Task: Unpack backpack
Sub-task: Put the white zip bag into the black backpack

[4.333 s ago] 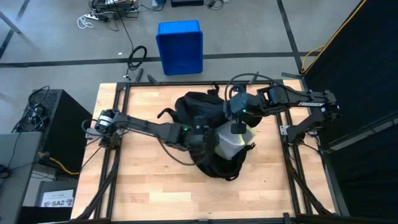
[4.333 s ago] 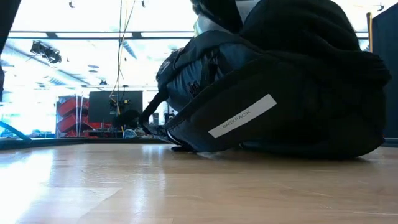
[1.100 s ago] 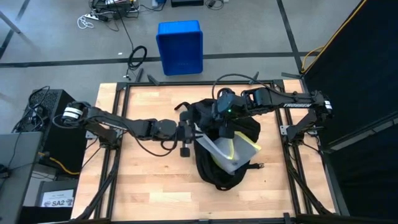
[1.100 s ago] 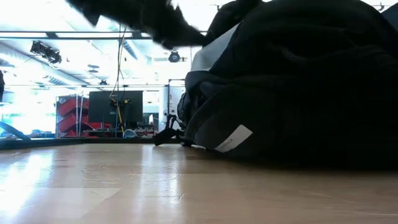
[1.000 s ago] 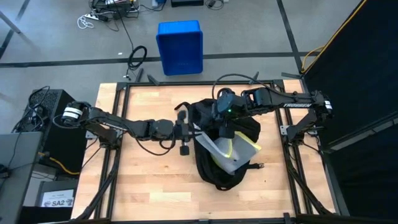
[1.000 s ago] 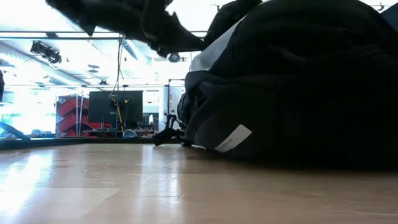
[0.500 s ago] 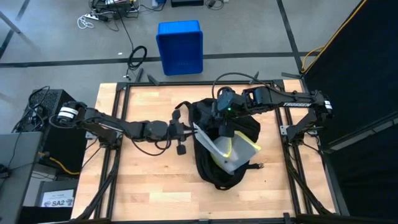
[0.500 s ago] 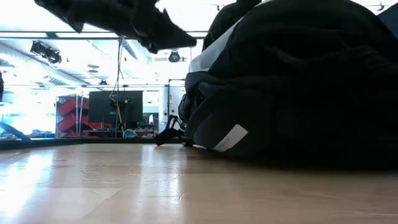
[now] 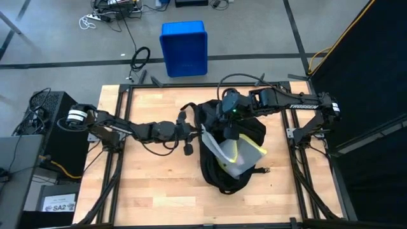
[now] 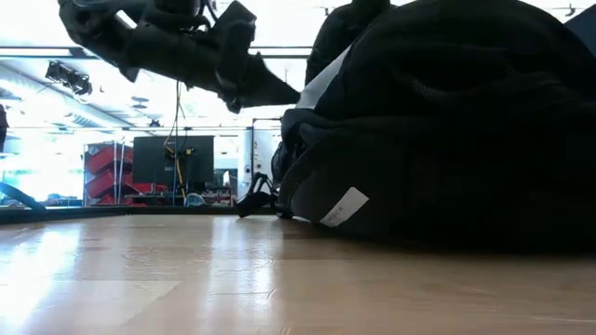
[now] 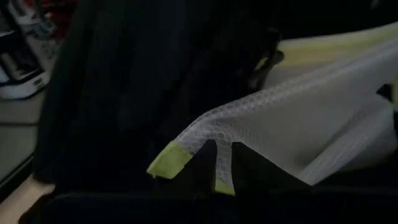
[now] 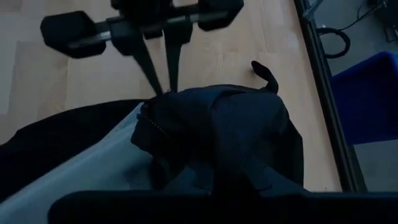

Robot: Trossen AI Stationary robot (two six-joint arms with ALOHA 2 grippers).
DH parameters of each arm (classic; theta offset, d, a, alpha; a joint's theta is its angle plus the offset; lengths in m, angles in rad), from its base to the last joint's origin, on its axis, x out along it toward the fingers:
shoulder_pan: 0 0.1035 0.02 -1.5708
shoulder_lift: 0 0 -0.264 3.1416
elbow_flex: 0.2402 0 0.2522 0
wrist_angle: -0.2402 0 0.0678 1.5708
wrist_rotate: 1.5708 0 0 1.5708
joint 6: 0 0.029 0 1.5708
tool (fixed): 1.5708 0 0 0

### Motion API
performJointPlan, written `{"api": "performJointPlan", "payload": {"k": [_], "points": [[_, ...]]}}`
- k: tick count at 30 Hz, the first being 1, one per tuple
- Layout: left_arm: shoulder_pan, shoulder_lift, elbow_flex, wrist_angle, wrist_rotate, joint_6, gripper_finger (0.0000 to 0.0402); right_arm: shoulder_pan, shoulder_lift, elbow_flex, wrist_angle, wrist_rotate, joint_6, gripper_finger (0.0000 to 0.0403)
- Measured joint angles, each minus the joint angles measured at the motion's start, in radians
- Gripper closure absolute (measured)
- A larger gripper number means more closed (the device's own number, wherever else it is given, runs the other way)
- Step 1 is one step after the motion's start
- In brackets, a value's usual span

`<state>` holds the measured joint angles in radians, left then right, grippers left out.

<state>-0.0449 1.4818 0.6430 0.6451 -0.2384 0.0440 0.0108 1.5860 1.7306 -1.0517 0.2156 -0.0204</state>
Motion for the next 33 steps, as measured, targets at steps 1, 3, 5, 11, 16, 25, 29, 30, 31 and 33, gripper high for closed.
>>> {"api": "performJointPlan", "payload": {"k": [1,3,5,11,16,25,29,30,31,33], "points": [[0.004,0.007,0.012,0.006,0.018,0.008,0.0379,-0.001,0.0,0.0,0.006,-0.003,0.0,0.0403],[0.008,0.028,0.039,0.01,0.053,0.027,0.0379,-0.003,0.0,0.0,0.01,-0.004,0.0,0.0403],[0.008,0.05,0.067,0.011,0.078,0.038,0.0379,-0.006,0.0,0.0,0.02,-0.007,0.001,0.0403],[0.008,0.137,0.149,0.014,0.157,0.062,0.0379,-0.011,0.0,0.0,0.047,-0.011,0.001,0.0403],[0.016,0.194,0.178,0.007,0.142,0.079,0.0379,-0.011,0.0,0.0,0.061,-0.053,0.006,0.0403],[0.027,0.177,0.171,-0.043,-0.199,0.056,0.0379,0.033,-0.002,-0.009,-0.084,-0.142,0.086,0.0403],[0.027,0.14,0.17,-0.043,-0.206,0.058,0.0379,0.04,-0.002,-0.047,-0.115,-0.17,0.106,0.0403],[0.026,0.126,0.17,-0.052,-0.206,0.058,0.0379,0.04,-0.002,-0.057,-0.114,-0.173,0.107,0.0403],[0.024,0.115,0.17,-0.059,-0.206,0.058,0.0379,0.04,-0.002,-0.068,-0.114,-0.181,0.108,0.0403],[0.016,0.087,0.17,-0.076,-0.206,0.057,0.0379,0.04,-0.002,-0.092,-0.115,-0.218,0.109,0.0403]]}}
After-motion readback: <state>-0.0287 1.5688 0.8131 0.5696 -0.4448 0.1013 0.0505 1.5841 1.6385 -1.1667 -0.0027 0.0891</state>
